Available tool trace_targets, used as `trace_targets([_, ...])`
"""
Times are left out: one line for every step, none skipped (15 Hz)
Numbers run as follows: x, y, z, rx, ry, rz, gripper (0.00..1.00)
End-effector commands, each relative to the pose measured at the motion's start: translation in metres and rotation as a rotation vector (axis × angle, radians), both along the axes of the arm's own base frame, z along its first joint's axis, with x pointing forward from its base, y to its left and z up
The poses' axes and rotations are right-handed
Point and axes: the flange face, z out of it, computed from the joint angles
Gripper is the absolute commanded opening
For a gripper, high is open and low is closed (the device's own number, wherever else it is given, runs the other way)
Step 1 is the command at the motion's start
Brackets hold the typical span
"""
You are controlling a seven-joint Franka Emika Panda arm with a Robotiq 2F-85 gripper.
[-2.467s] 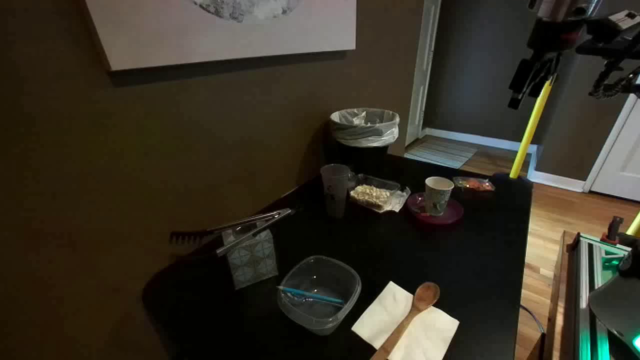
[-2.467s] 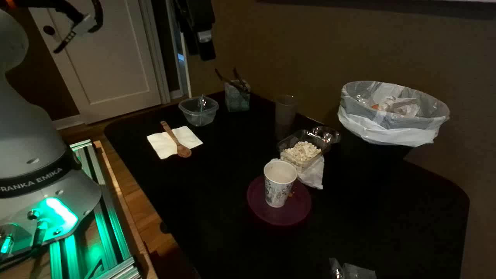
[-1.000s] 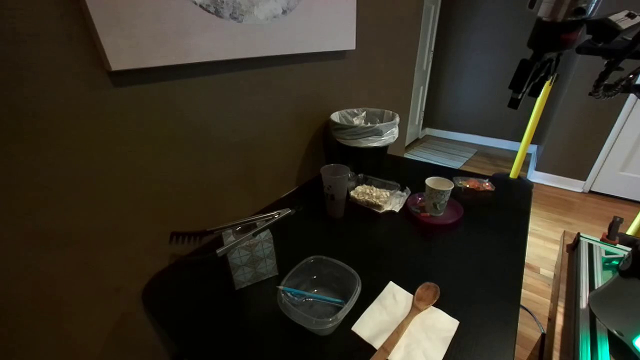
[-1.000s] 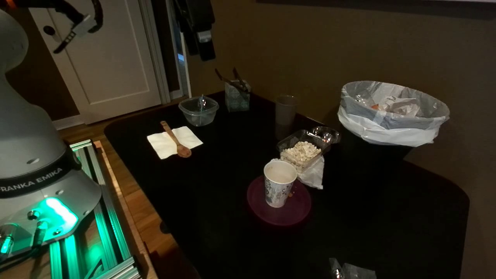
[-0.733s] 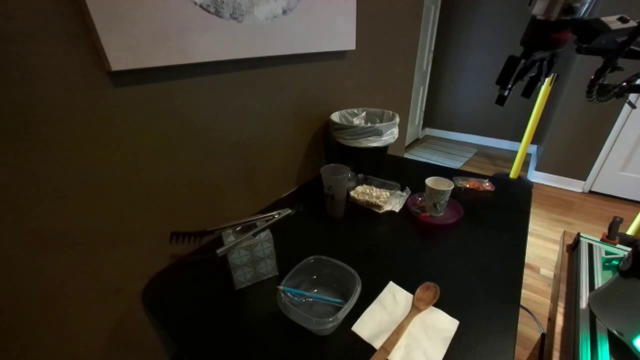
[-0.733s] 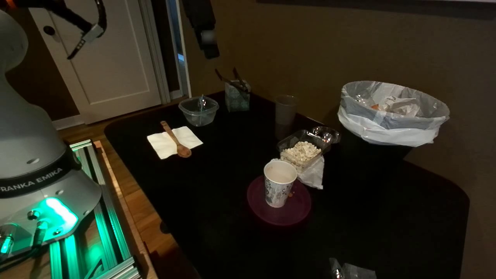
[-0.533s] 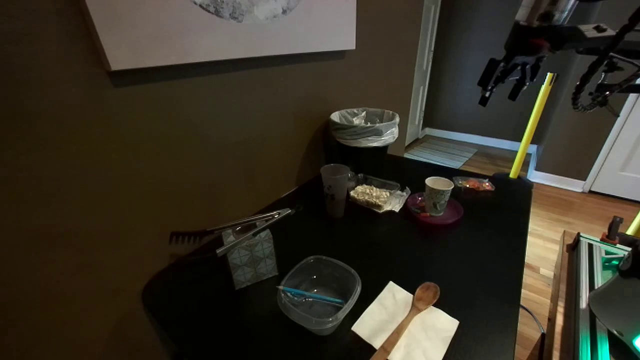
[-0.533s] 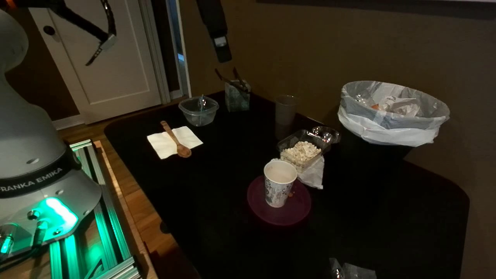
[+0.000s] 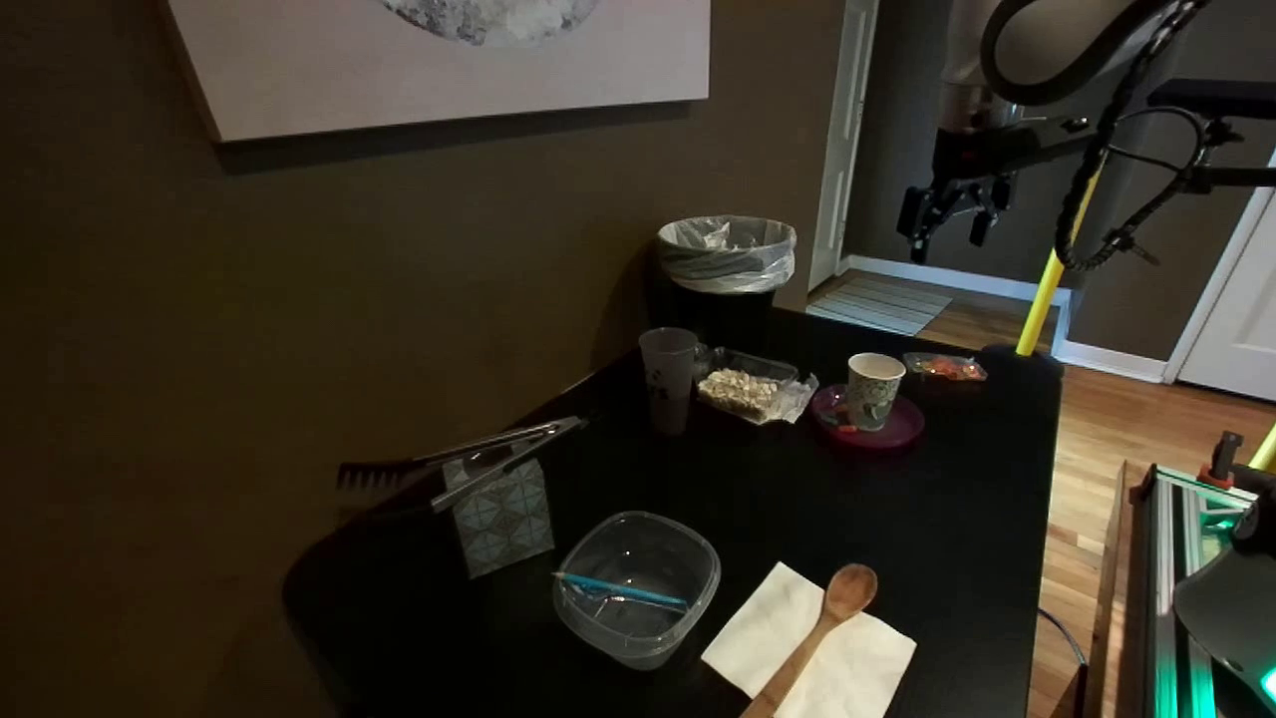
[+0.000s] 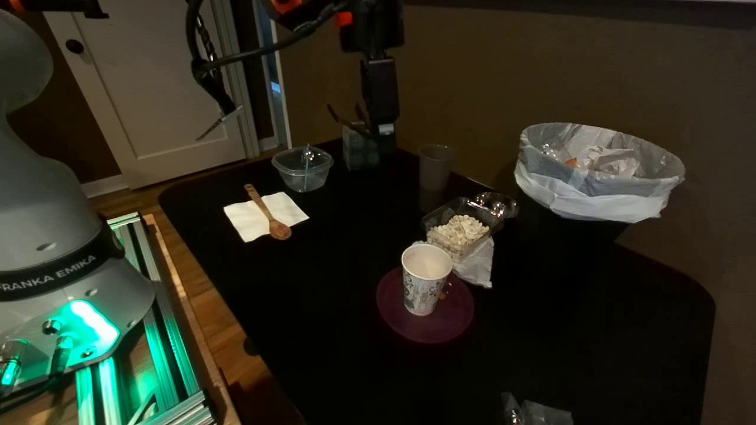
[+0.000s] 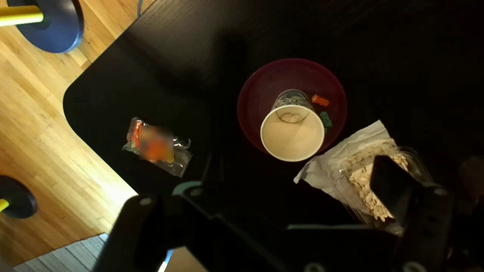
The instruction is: Remove the coffee cup from the purple plate.
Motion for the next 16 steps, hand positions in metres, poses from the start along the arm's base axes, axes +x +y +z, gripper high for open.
trace_targets([0.000,0.000,0.002,-0.001,-0.003,0.000,1.00])
trace_targets([-0.001,0.001,0.006,-0.004,-0.011,0.001,1.00])
trace_targets([-0.002,0.002,0.009,-0.007,-0.021,0.003,1.00])
trace_targets([0.006,-0.003,0.003,0.009,0.001,0.016,1.00])
trace_targets([0.017,-0.012,-0.011,0.042,0.046,0.045,1.00])
trace_targets([0.023,-0.019,-0.021,0.066,0.078,0.084,1.00])
trace_targets([0.031,-0.028,-0.036,0.078,0.115,0.116,1.00])
trace_targets([0.036,-0.038,-0.048,0.093,0.153,0.133,1.00])
trace_targets([0.041,-0.050,-0.059,0.108,0.178,0.128,1.00])
trace_targets([0.046,-0.061,-0.072,0.137,0.206,0.145,1.00])
trace_targets([0.053,-0.072,-0.084,0.172,0.233,0.170,1.00])
trace_targets([0.059,-0.082,-0.098,0.209,0.255,0.177,1.00])
trace_targets([0.066,-0.091,-0.110,0.240,0.293,0.168,1.00])
trace_targets([0.043,-0.074,-0.086,0.180,0.221,0.157,1.00])
trace_targets([0.050,-0.083,-0.097,0.203,0.249,0.158,1.00])
trace_targets([0.056,-0.088,-0.106,0.214,0.267,0.159,1.00])
